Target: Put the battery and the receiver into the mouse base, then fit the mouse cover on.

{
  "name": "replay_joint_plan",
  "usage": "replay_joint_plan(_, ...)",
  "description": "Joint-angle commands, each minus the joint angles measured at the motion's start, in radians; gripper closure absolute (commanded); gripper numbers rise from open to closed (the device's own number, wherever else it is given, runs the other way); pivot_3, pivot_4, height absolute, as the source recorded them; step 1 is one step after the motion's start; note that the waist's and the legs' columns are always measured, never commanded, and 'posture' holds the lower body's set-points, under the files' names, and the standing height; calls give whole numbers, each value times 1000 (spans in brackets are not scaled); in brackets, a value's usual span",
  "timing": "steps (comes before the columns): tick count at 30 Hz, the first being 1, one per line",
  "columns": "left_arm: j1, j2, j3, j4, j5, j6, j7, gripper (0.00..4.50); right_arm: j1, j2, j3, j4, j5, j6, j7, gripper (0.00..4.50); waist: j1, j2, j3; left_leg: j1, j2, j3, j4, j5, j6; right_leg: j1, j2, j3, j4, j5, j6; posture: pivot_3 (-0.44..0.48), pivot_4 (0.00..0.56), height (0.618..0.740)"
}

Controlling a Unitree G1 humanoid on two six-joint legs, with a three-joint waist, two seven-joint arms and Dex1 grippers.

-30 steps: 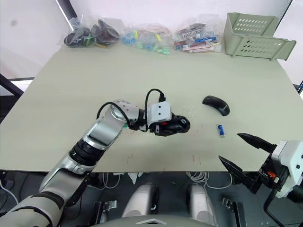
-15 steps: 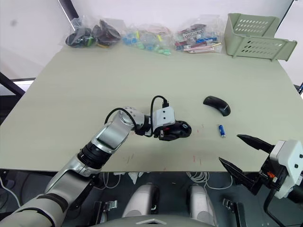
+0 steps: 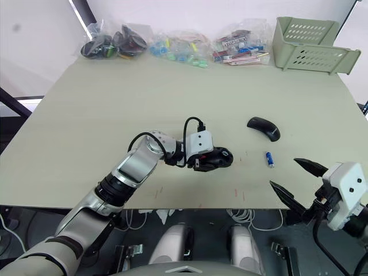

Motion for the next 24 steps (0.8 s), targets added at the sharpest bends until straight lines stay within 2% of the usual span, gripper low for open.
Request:
replay_joint_plan(1, 25, 6, -31, -1, 19, 11, 7, 1572, -82, -10, 101, 36, -105, 149, -193, 0, -2, -1, -2, 0, 0, 0, 0, 0, 0, 0, 0, 0, 0, 0, 0, 0, 150, 740)
replay_joint_plan(5, 30, 5, -31, -15, 15, 21, 9, 1572, -206, 40, 209, 42, -138, 316, -375, 0, -2, 1, -3, 0, 0, 0, 0, 0, 0, 0, 0, 0, 0, 0, -1, 0, 150, 740)
replay_joint_plan(10, 40, 13, -32, -42, 10, 39, 7, 1572, -335, 107, 305, 64, -170, 430, -476, 0, -2, 4, -5, 0, 0, 0, -1, 0, 0, 0, 0, 0, 0, 0, -1, 0, 150, 740)
replay_joint_plan(14, 47, 21, -35, -60, 7, 53, 4, 1572, -401, 155, 340, 74, -162, 488, -503, 0, -3, 4, -5, 0, 0, 0, -1, 0, 0, 0, 0, 0, 0, 0, 0, 0, 150, 740)
replay_joint_plan(18, 49, 29, -35, -60, 5, 52, 1, 1572, -447, 176, 370, 95, -196, 526, -523, 1771, -5, 4, -5, 0, 0, 0, -1, 0, 0, 0, 1, 0, 0, 0, -1, 0, 150, 740)
replay_joint_plan(24, 50, 36, -33, -66, 2, 54, -2, 1572, -501, 219, 398, 144, -245, 549, -553, 1771, -6, 4, -5, 0, 0, 0, -1, 0, 0, -1, 1, 0, 0, 0, 0, 0, 150, 740)
